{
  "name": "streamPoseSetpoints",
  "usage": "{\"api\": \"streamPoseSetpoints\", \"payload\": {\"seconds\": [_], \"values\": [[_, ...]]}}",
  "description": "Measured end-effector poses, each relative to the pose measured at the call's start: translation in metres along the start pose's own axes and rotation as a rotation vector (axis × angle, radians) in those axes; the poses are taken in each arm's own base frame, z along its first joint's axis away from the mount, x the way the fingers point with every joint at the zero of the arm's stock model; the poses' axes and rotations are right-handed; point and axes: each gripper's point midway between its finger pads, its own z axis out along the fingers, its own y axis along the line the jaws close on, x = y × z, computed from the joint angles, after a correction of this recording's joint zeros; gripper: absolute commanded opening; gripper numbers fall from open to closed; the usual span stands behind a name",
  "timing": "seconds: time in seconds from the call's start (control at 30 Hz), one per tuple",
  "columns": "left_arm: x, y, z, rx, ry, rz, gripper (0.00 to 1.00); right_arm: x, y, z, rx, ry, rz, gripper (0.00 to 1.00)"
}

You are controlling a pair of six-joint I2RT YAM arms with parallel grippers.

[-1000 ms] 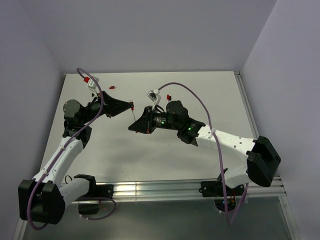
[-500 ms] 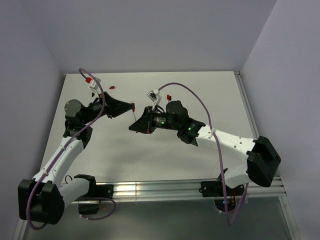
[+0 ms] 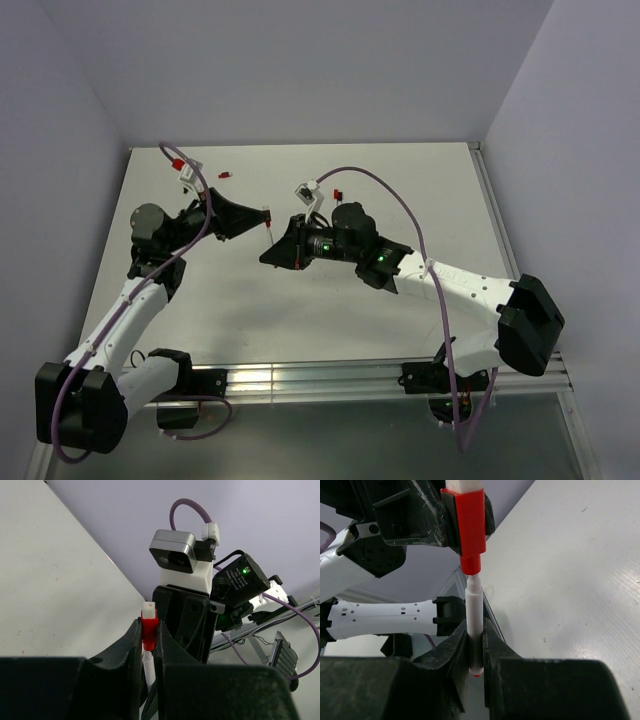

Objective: Insert the pens into the pen caps
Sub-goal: Insert the pen cap onto the pen.

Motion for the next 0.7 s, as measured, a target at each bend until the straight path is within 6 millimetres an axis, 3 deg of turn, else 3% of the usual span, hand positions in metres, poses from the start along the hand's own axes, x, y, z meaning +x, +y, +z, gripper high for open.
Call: {"api": "streamPoseSetpoints", "payload": {"seconds": [0.7], "values": [[0.0033,-0.0053,-0.0016,0.013,-0.064,0.001,0.00,0.0011,0.0034,-0.0053,-0.001,0.008,0.002,0.00]]}}
